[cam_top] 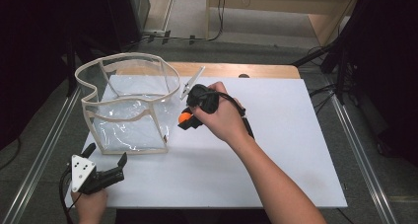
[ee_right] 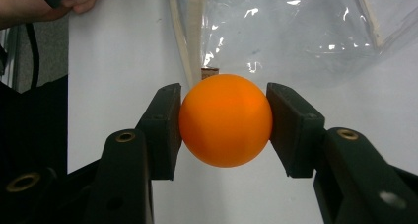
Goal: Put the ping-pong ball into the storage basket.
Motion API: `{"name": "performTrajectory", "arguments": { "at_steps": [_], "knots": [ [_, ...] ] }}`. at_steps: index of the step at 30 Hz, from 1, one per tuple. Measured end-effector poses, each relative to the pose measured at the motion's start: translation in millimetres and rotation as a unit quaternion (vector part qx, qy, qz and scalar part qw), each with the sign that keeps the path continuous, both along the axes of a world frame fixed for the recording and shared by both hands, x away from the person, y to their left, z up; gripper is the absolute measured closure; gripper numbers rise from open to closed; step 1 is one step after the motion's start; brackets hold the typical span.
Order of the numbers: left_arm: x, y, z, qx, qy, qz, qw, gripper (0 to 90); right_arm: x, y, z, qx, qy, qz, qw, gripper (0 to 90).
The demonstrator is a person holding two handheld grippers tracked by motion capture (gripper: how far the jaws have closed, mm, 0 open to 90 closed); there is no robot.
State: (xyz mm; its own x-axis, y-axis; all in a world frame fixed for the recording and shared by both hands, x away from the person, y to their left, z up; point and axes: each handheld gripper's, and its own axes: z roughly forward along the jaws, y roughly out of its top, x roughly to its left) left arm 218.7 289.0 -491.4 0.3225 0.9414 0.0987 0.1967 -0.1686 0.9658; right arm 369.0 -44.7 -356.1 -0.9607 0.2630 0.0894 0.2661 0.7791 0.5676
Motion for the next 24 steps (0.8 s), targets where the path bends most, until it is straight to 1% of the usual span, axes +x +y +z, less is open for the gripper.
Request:
{"name": "performTrajectory", "arguments": {
  "at_steps": [1, 8, 10, 12, 14, 16, 22, 24],
  "knots": [
    [0.0, -0.2, -0.1, 0.0, 0.0, 0.0, 1.0, 0.0, 0.4, -0.4, 2.4, 0.003, -0.001, 0.0, 1.0, 48.0],
    [0.0, -0.2, -0.1, 0.001, 0.0, 0.0, 1.0, 0.0, 2.1, -1.1, 10.0, 0.005, -0.004, 0.003, 1.0, 48.0],
    [-0.1, -0.3, -0.1, 0.001, 0.0, 0.001, 1.0, 0.0, 2.5, -1.0, 12.2, 0.0, -0.003, 0.004, 1.0, 48.0],
    [0.0, -0.2, 0.0, 0.001, 0.0, 0.001, 1.0, 0.0, 3.0, -0.8, 13.3, 0.003, -0.003, 0.005, 1.0, 48.0],
    [0.0, -0.2, -0.1, 0.0, 0.0, 0.0, 1.0, 0.0, 4.2, -0.6, 14.8, 0.005, -0.007, 0.008, 0.9999, 48.0],
    [0.1, -0.4, -0.1, 0.0, 0.0, 0.001, 1.0, 0.0, 4.1, -0.4, 17.4, 0.003, -0.005, 0.003, 1.0, 48.0],
    [0.1, -0.2, 0.0, -0.001, 0.0, 0.0, 1.0, 0.0, 6.6, 0.8, 25.5, 0.011, -0.01, 0.007, 0.9999, 48.0],
    [0.1, -0.4, -0.1, -0.001, -0.001, 0.0, 1.0, 0.0, 6.9, 1.3, 28.0, 0.009, -0.007, 0.006, 0.9999, 48.1]
  ]
}}
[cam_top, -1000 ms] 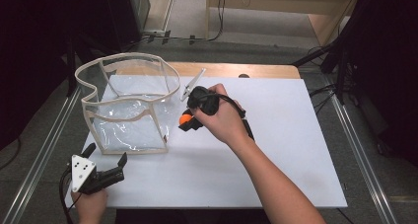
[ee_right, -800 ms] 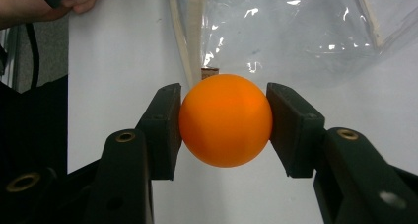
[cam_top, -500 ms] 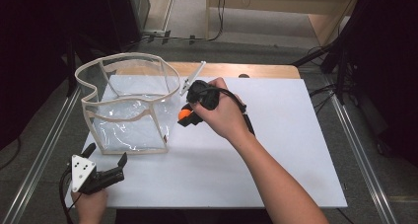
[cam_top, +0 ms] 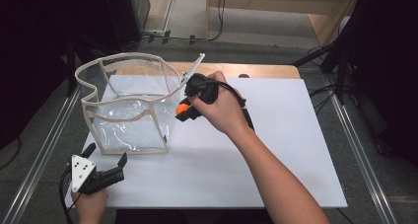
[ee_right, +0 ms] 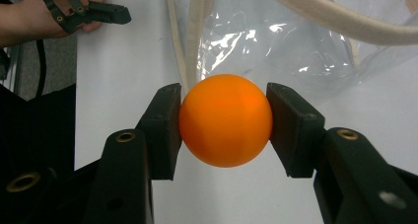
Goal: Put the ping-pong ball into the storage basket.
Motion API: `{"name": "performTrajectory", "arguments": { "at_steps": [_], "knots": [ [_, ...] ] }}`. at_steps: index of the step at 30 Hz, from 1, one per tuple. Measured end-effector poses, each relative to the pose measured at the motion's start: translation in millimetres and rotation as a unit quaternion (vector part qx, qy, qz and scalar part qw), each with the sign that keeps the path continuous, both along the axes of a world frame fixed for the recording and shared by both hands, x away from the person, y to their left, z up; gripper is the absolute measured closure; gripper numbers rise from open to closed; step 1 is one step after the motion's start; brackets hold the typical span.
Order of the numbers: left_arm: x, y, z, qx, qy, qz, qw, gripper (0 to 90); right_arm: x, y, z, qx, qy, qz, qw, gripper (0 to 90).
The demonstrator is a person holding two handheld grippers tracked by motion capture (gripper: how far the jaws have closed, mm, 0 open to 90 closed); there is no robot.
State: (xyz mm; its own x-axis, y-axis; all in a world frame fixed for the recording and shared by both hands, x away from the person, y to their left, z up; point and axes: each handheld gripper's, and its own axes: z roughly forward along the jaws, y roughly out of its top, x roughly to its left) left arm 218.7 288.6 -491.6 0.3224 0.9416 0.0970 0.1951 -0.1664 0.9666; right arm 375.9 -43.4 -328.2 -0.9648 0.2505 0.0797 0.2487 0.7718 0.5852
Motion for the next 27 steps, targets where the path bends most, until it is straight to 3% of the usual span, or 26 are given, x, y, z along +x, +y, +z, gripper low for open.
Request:
{"name": "performTrajectory", "arguments": {
  "at_steps": [27],
  "knots": [
    [0.0, 0.3, 0.1, 0.0, 0.0, -0.001, 1.0, 0.0, 7.5, 2.2, 19.3, -0.004, -0.007, 0.001, 1.0, 48.1]
  ]
}}
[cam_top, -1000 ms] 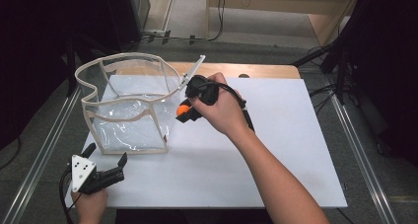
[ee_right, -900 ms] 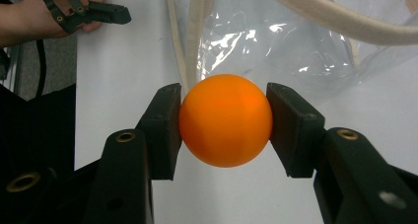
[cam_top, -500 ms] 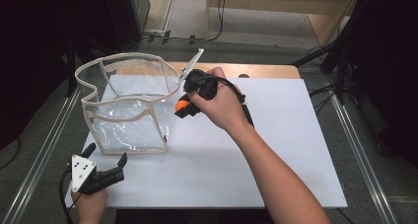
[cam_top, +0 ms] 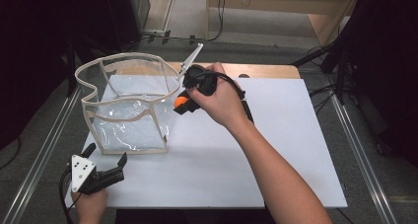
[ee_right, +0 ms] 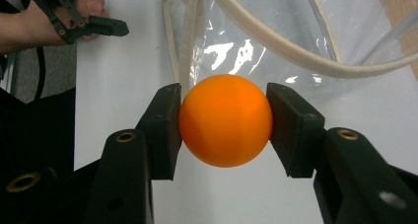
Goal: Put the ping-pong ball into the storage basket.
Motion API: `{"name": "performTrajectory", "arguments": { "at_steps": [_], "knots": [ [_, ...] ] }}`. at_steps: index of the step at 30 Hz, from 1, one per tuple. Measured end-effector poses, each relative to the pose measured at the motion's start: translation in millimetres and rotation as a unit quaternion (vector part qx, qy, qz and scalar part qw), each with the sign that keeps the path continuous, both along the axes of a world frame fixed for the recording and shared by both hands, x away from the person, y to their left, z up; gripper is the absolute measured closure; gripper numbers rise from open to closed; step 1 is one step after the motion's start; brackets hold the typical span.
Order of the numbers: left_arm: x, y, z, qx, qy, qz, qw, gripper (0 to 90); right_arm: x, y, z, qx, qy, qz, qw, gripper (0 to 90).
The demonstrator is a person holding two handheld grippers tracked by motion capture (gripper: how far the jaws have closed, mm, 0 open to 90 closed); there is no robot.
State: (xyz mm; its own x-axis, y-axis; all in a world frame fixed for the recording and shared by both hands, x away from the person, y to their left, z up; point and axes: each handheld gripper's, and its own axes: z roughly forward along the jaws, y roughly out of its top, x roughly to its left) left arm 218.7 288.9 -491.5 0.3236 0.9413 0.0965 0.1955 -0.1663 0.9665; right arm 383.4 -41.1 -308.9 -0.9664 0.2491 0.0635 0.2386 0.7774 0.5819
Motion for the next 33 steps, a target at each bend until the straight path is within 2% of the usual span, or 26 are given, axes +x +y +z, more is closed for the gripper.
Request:
{"name": "performTrajectory", "arguments": {
  "at_steps": [33],
  "knots": [
    [0.4, 0.3, 0.0, -0.002, 0.0, 0.0, 1.0, 0.0, 12.1, 7.5, 21.6, 0.011, -0.002, 0.007, 0.9999, 48.1]
  ]
}}
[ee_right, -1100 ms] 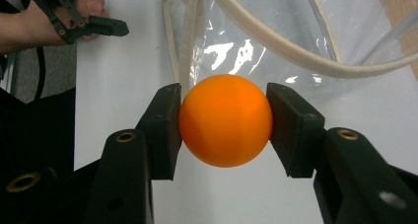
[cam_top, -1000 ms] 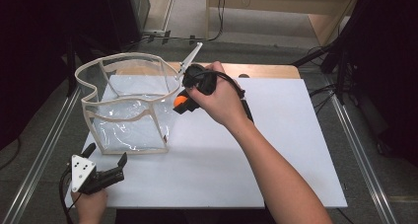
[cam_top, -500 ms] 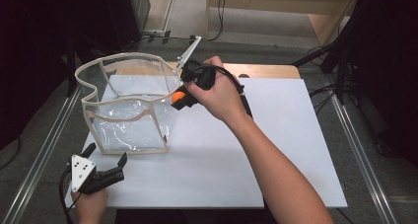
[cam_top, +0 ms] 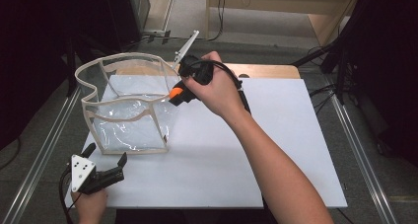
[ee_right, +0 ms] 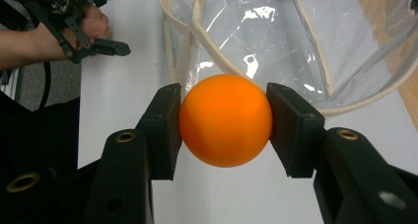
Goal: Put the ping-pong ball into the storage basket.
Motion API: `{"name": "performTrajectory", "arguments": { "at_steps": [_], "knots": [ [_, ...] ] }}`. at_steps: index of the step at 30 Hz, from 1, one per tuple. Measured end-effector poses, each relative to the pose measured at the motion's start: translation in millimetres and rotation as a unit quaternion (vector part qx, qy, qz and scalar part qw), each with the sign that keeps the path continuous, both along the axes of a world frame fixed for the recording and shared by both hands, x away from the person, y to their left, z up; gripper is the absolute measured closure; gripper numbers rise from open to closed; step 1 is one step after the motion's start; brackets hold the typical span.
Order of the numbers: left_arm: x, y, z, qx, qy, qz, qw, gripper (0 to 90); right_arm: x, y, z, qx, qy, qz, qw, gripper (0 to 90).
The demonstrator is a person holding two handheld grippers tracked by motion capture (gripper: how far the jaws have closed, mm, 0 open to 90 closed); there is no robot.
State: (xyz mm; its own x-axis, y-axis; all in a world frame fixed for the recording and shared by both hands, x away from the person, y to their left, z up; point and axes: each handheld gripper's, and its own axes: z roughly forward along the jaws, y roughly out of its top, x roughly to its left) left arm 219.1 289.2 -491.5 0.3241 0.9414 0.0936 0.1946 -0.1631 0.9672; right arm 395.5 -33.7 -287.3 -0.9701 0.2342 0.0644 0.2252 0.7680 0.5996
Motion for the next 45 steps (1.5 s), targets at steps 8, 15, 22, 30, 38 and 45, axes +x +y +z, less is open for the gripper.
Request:
{"name": "performTrajectory", "arguments": {
  "at_steps": [8, 15, 22, 30, 38, 45],
  "knots": [
    [0.0, 0.0, 0.0, 0.0, 0.0, 0.0, 1.0, 0.0, 1.2, 1.9, 5.1, 0.001, -0.002, -0.002, 1.0, 48.1],
    [-0.1, 0.2, 0.1, 0.002, 0.0, -0.001, 1.0, 0.0, 4.2, 1.2, 8.8, 0.001, -0.004, -0.005, 1.0, 48.0],
    [-0.1, 0.0, 0.1, 0.002, 0.001, 0.0, 1.0, 0.0, 7.4, 2.3, 12.4, 0.001, -0.007, -0.006, 1.0, 48.1],
    [0.0, 0.3, 0.1, 0.002, 0.0, -0.001, 1.0, 0.0, 9.7, 6.2, 15.8, 0.0, -0.008, -0.008, 0.9999, 48.0],
    [-0.1, 0.3, 0.1, 0.001, 0.0, -0.001, 1.0, 0.0, 13.7, 7.7, 16.8, 0.001, -0.01, -0.011, 0.9999, 48.0],
    [-0.1, 0.2, 0.1, 0.002, 0.0, -0.001, 1.0, 0.0, 16.9, 8.2, 16.3, 0.006, -0.006, -0.017, 0.9998, 48.0]
  ]
}}
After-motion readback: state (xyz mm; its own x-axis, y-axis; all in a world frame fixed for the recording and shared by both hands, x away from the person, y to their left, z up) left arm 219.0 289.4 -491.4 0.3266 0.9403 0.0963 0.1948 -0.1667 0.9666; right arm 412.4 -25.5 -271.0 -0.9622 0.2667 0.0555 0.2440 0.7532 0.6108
